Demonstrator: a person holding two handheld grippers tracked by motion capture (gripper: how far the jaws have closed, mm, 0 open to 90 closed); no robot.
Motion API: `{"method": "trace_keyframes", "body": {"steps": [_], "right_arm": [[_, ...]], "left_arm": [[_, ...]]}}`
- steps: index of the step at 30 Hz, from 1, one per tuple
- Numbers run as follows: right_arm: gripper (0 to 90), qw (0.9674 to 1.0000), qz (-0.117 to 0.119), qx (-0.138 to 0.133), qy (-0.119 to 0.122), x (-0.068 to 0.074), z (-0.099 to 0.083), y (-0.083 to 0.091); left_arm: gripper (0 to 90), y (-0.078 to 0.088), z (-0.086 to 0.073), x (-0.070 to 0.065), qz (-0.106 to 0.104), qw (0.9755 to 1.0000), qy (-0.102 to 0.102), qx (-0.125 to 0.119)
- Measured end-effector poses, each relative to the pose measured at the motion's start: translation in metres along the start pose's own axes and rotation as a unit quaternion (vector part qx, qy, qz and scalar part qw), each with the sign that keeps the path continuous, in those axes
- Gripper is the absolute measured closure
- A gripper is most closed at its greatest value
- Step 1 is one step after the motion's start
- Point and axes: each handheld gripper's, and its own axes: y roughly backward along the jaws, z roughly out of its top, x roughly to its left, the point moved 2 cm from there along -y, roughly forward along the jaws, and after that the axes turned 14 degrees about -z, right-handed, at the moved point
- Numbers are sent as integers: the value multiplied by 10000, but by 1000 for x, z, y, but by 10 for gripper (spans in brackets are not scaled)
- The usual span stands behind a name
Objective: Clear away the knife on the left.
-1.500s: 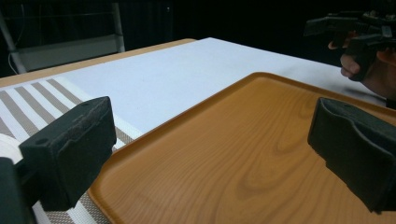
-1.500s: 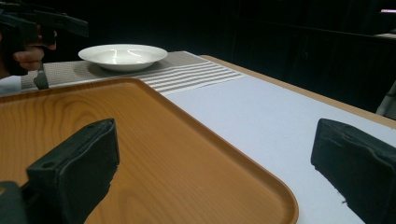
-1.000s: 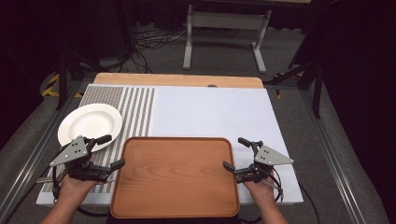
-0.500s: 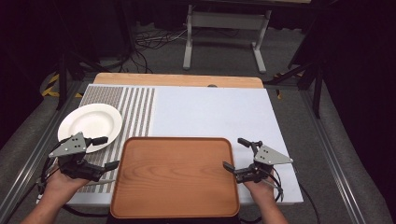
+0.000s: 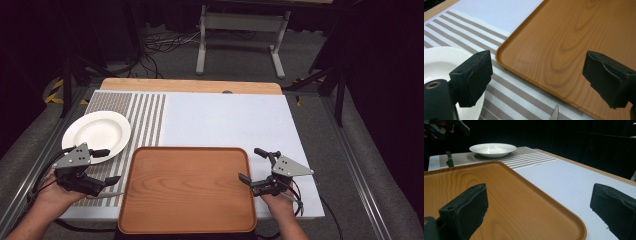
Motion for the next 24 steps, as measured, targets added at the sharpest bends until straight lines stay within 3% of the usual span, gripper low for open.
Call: {"method": "trace_keyframes", "body": {"steps": [11,15,24], "right_arm": [[22,10000,26,-19,-30,0,0,1],[22,10000,24,-13,-33,0,0,1],[22,10000,37,13,-14,0,0,0]], "left_arm": [[160,7,-11,9,-98,9977,-154,653],[183,11,-18,9,-65,9949,-286,962],[202,19,-25,13,-175,9906,-274,1327]]}}
